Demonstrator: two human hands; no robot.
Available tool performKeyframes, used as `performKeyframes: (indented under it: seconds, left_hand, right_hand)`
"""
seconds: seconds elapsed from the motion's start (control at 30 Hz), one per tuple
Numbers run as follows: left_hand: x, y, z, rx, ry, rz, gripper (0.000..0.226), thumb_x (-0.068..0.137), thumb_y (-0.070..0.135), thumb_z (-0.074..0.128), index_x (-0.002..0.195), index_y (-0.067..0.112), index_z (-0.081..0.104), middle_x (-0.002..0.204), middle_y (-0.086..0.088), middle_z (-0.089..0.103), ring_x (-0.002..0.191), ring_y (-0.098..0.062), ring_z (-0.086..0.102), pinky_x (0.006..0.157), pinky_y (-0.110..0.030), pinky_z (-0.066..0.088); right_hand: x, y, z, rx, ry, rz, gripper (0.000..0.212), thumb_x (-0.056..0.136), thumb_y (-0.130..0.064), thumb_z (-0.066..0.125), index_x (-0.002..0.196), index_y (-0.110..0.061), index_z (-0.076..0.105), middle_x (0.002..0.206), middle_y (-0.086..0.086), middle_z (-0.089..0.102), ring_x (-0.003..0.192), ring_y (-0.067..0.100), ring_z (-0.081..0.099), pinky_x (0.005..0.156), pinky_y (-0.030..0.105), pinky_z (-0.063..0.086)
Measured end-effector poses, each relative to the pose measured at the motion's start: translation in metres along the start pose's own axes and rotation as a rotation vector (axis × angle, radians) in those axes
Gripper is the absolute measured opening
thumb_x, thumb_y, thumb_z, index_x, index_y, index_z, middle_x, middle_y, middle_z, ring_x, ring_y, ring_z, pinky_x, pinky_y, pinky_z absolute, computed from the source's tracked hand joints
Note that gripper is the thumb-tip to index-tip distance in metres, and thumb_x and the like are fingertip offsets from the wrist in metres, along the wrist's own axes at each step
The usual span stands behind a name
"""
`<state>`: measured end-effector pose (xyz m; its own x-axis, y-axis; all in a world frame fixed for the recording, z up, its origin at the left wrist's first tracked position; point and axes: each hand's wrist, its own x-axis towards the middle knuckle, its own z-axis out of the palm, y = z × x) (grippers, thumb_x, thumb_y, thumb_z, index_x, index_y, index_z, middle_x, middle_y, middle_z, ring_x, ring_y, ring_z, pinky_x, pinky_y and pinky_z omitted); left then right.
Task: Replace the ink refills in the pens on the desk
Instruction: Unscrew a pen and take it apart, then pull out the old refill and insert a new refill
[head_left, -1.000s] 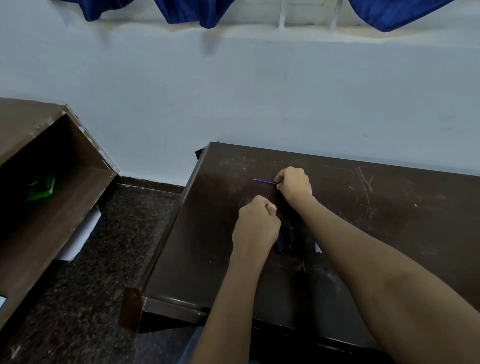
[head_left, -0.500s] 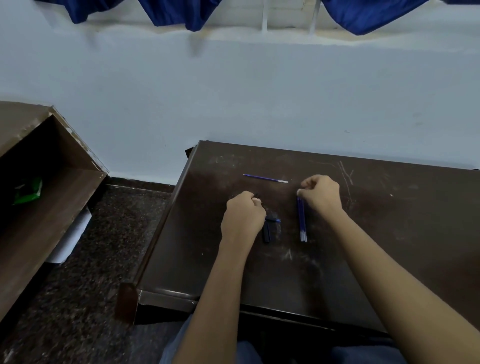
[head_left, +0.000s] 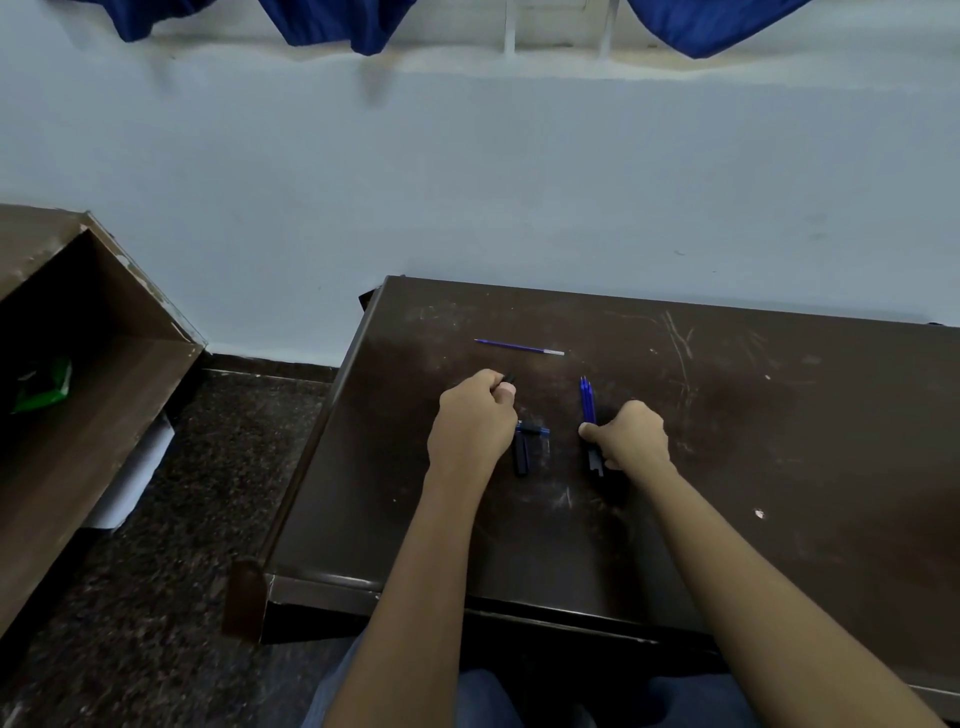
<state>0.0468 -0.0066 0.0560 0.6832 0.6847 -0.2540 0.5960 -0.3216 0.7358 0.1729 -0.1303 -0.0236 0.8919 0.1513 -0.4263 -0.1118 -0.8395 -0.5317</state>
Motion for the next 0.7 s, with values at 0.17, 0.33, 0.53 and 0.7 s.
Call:
performKeyframes:
  seconds: [0.17,0.33,0.53,0.7]
  left_hand:
    - [-0.001,0.0,0.0,0.0,-0.012,-0.033,0.024,0.096,0.026,0.046,0.107,0.016,0.065,0.102,-0.007,0.069,0.091,-0.016,0.065,0.076,-0.029,0.049]
    - [-0.003,0.002,-0.004,-0.076,-0.045,-0.04,0.023,0.096,0.017,0.044,0.099,0.015,0.067,0.105,-0.008,0.068,0.09,-0.016,0.062,0.079,-0.026,0.049]
    - [-0.001,0.001,-0.004,-0.161,-0.13,0.006,0.03,0.1,0.023,0.037,0.091,0.02,0.065,0.098,-0.005,0.067,0.078,-0.006,0.055,0.074,-0.022,0.044]
    - [0.001,0.0,-0.003,-0.199,-0.136,0.025,0.031,0.1,0.024,0.036,0.089,0.021,0.065,0.098,-0.007,0.069,0.088,-0.012,0.059,0.088,-0.033,0.047]
  right_hand:
    - [-0.002,-0.002,-0.007,0.074,-0.057,0.056,0.035,0.078,-0.028,0.077,0.074,-0.008,0.049,0.068,0.009,0.06,0.051,0.021,0.06,0.056,0.036,0.058]
    - [-0.003,-0.018,-0.022,0.343,-0.106,0.039,0.03,0.079,-0.03,0.072,0.073,-0.005,0.057,0.069,0.012,0.057,0.056,0.022,0.053,0.055,0.031,0.048]
    - [-0.042,-0.061,-0.041,0.996,-0.156,-0.271,0.016,0.097,-0.008,0.049,0.085,-0.004,0.058,0.066,0.006,0.059,0.052,0.007,0.056,0.053,0.016,0.052]
    - [-0.053,-0.069,-0.033,0.996,-0.13,-0.41,0.012,0.097,-0.009,0.05,0.097,0.0,0.058,0.075,0.007,0.064,0.058,0.007,0.062,0.061,0.018,0.055]
